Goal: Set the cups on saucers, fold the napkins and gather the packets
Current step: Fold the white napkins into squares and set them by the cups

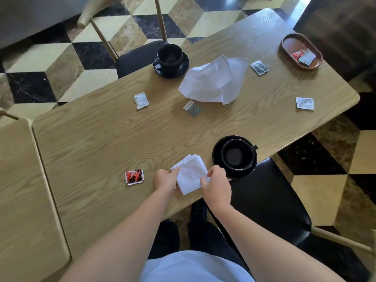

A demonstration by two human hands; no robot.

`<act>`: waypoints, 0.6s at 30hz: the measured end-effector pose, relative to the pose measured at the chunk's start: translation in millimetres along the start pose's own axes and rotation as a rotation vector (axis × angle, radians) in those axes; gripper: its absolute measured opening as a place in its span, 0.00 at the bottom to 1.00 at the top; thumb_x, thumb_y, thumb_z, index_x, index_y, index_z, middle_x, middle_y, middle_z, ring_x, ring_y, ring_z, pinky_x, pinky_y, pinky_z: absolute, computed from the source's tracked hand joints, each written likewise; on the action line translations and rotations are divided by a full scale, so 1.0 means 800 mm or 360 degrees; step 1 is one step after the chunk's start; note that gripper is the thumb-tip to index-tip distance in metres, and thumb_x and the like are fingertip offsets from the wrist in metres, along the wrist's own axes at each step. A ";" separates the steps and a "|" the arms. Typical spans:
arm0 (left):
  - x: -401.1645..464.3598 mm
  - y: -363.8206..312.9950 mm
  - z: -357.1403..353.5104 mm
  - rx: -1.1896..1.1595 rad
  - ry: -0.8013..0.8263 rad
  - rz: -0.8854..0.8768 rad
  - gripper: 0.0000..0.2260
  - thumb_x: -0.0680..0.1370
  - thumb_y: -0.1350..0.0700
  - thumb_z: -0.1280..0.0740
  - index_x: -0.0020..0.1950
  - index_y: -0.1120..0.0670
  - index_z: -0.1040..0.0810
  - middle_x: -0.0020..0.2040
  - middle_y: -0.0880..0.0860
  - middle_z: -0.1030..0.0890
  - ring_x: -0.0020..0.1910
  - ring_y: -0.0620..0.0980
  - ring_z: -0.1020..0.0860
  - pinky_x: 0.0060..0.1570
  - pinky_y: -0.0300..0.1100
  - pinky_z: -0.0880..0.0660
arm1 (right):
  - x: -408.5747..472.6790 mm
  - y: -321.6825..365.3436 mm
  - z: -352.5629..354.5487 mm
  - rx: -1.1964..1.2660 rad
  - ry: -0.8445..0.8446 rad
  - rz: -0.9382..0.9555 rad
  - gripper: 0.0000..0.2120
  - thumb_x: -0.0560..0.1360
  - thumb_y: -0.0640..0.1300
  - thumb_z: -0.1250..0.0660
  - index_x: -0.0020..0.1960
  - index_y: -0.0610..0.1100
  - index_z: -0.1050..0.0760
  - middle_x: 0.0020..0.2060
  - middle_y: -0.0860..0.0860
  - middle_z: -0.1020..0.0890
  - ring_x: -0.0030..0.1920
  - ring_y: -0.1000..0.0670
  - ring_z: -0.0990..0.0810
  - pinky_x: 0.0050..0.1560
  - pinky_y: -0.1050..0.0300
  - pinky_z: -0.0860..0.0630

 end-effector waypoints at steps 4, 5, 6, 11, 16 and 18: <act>-0.019 -0.003 -0.007 0.0970 -0.0543 -0.0972 0.14 0.76 0.51 0.31 0.57 0.57 0.26 0.57 0.58 0.22 0.54 0.60 0.24 0.50 0.52 0.25 | 0.002 0.019 -0.010 -0.0599 -0.0021 0.1082 0.19 0.70 0.37 0.29 0.61 0.40 0.22 0.64 0.44 0.21 0.62 0.41 0.22 0.54 0.49 0.22; -0.030 -0.002 -0.015 0.1166 -0.0560 -0.1298 0.17 0.77 0.53 0.34 0.63 0.59 0.25 0.62 0.59 0.23 0.61 0.61 0.25 0.57 0.53 0.25 | 0.005 0.020 -0.009 -0.0668 0.0038 0.1211 0.22 0.73 0.38 0.32 0.67 0.39 0.24 0.71 0.43 0.25 0.71 0.41 0.27 0.64 0.47 0.25; -0.040 0.002 -0.023 0.1260 -0.0486 -0.1511 0.22 0.77 0.53 0.38 0.69 0.60 0.26 0.68 0.60 0.25 0.68 0.62 0.27 0.63 0.54 0.25 | 0.012 0.019 -0.008 -0.0751 0.0066 0.1298 0.25 0.76 0.40 0.35 0.72 0.39 0.28 0.75 0.42 0.29 0.76 0.41 0.32 0.71 0.45 0.31; -0.021 0.037 -0.034 0.1871 -0.0038 -0.1287 0.34 0.84 0.50 0.48 0.80 0.62 0.65 0.82 0.59 0.63 0.82 0.56 0.61 0.81 0.50 0.55 | 0.038 0.000 -0.034 -0.1050 0.0602 0.1356 0.32 0.84 0.47 0.45 0.82 0.38 0.55 0.82 0.42 0.51 0.81 0.42 0.59 0.80 0.44 0.57; -0.006 0.043 -0.030 0.2172 0.0045 -0.1216 0.32 0.84 0.46 0.56 0.77 0.63 0.70 0.80 0.61 0.69 0.80 0.58 0.68 0.81 0.53 0.57 | 0.039 -0.005 -0.032 -0.1098 0.0642 0.1327 0.32 0.84 0.45 0.47 0.82 0.39 0.59 0.82 0.42 0.57 0.81 0.42 0.64 0.80 0.46 0.62; -0.002 0.039 -0.028 0.2213 0.0094 -0.1185 0.32 0.84 0.46 0.56 0.76 0.62 0.71 0.80 0.60 0.69 0.80 0.58 0.69 0.80 0.53 0.60 | 0.034 -0.002 -0.031 -0.1163 0.0667 0.1262 0.33 0.83 0.45 0.48 0.82 0.38 0.61 0.82 0.42 0.59 0.80 0.42 0.65 0.80 0.45 0.61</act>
Point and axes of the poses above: each hand's wrist, its own x-axis towards the middle knuckle, its own z-axis out of the back of the hand, y = z × x, the point moved 1 cm from there along x, towards the middle knuckle
